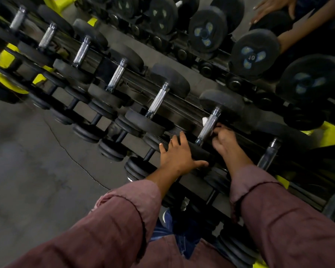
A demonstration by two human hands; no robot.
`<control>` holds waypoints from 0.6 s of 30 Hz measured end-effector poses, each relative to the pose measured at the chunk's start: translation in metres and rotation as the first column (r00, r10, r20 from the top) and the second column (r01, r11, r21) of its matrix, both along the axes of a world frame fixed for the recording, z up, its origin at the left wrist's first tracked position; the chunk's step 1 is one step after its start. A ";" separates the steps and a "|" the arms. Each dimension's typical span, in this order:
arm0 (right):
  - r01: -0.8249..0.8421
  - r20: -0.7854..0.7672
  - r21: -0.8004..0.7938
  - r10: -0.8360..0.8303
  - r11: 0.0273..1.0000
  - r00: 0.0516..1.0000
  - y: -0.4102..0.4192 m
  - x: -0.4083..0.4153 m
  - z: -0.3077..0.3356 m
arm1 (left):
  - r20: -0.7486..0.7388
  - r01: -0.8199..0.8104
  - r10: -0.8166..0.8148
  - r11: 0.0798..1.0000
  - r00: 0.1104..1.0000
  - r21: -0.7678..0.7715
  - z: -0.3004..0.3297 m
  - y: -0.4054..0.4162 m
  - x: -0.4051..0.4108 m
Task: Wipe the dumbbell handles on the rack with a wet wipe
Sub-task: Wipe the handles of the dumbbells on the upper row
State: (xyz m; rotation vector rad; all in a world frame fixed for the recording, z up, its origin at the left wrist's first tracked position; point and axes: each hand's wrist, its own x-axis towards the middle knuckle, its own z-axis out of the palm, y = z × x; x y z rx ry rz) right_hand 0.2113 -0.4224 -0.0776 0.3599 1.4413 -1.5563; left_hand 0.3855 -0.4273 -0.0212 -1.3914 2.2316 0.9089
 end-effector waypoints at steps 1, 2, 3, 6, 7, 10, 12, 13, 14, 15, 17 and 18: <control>0.006 0.026 -0.027 -0.005 1.000 1.000 0.000 0.000 0.000 | 0.004 0.005 -0.005 1.000 1.000 -0.001 0.000 0.000 0.000; 0.013 0.051 -0.044 -0.011 0.999 0.999 0.000 0.001 0.004 | 0.008 0.008 -0.008 1.000 1.000 -0.004 0.000 0.000 0.000; 0.006 0.064 -0.048 -0.003 0.999 0.998 0.001 0.002 0.009 | 0.009 0.010 -0.010 1.000 1.000 -0.008 0.000 -0.001 0.000; -0.195 0.008 0.029 0.195 0.980 0.981 0.009 0.006 0.015 | 0.002 0.013 -0.013 1.000 1.000 -0.006 0.000 -0.001 0.001; -0.322 -0.034 0.090 0.326 0.942 0.945 0.014 0.007 0.019 | -0.002 0.014 -0.014 1.000 1.000 -0.002 0.000 -0.001 0.002; -0.575 -0.091 0.308 0.625 0.758 0.776 0.030 0.007 0.025 | -0.003 0.015 -0.015 1.000 1.000 0.006 0.000 -0.001 0.003; -0.634 -0.124 0.368 0.712 0.680 0.691 0.036 0.004 0.023 | -0.006 0.011 -0.011 1.000 1.000 0.001 0.000 -0.002 0.002; -0.668 -0.138 0.381 0.754 0.638 0.642 0.037 0.004 0.024 | -0.007 0.009 -0.009 1.000 1.000 0.000 0.000 -0.002 0.002; -0.700 -0.156 0.409 0.800 0.586 0.579 0.038 0.004 0.024 | -0.008 0.009 -0.009 1.000 1.000 0.000 0.001 -0.002 0.002; -0.723 -0.184 0.452 0.848 0.522 0.497 0.037 0.004 0.026 | -0.008 0.010 -0.010 1.000 1.000 -0.002 0.001 -0.002 0.002; -0.701 -0.261 0.597 0.921 0.390 0.289 0.036 0.001 0.028 | -0.010 0.014 -0.014 1.000 1.000 0.006 0.002 -0.001 0.002; -0.661 -0.281 0.661 0.934 0.354 0.220 0.035 0.001 0.030 | -0.012 0.016 -0.016 1.000 1.000 0.019 0.002 -0.002 0.002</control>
